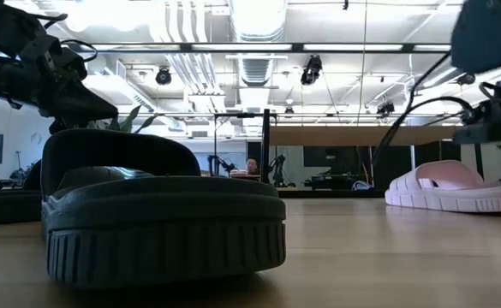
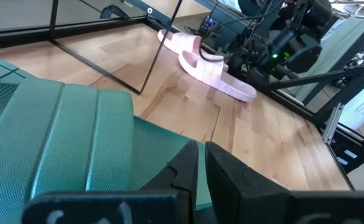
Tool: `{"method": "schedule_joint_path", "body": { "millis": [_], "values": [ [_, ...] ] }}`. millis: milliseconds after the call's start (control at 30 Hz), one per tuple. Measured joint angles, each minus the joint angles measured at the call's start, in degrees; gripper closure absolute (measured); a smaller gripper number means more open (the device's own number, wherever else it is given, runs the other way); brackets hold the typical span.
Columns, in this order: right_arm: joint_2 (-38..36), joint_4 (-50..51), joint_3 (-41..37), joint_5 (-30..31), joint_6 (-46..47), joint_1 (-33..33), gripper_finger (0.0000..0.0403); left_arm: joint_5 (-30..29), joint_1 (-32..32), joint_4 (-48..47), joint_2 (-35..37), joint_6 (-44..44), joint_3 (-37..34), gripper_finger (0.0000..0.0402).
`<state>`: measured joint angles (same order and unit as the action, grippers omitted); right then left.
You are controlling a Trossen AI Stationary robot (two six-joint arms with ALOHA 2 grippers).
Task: Pick and place slides into the shelf
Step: Adjust the pink slides under the shelf
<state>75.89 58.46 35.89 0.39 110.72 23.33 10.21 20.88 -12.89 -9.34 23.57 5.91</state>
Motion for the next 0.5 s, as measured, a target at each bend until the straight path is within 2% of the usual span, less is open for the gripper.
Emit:
{"method": "schedule_joint_path", "body": {
  "millis": [133, 200, 367, 500],
  "values": [
    [-0.1, 0.0, 2.7, -4.5, -6.7, 0.0, 0.0394, 0.0, 0.0, 0.0, 0.1, 0.0, 0.0, 0.0386],
    [0.0, -0.4, 3.7, -4.9, -8.9, 0.0, 0.0394, 0.0, 0.0, 0.0, 0.0, 0.0, 0.0, 0.0386],
    [0.8, -3.7, 4.0, -5.8, -10.0, 0.0, 0.0394, 0.0, 0.0, 0.0, 0.1, 0.0, 0.0, 0.0386],
    [1.2, -6.9, 4.0, -10.8, -10.4, 0.0, 0.0394, 0.0, 0.0, 0.0, 0.1, 0.0, 0.0, 0.0386]
  ]
}}
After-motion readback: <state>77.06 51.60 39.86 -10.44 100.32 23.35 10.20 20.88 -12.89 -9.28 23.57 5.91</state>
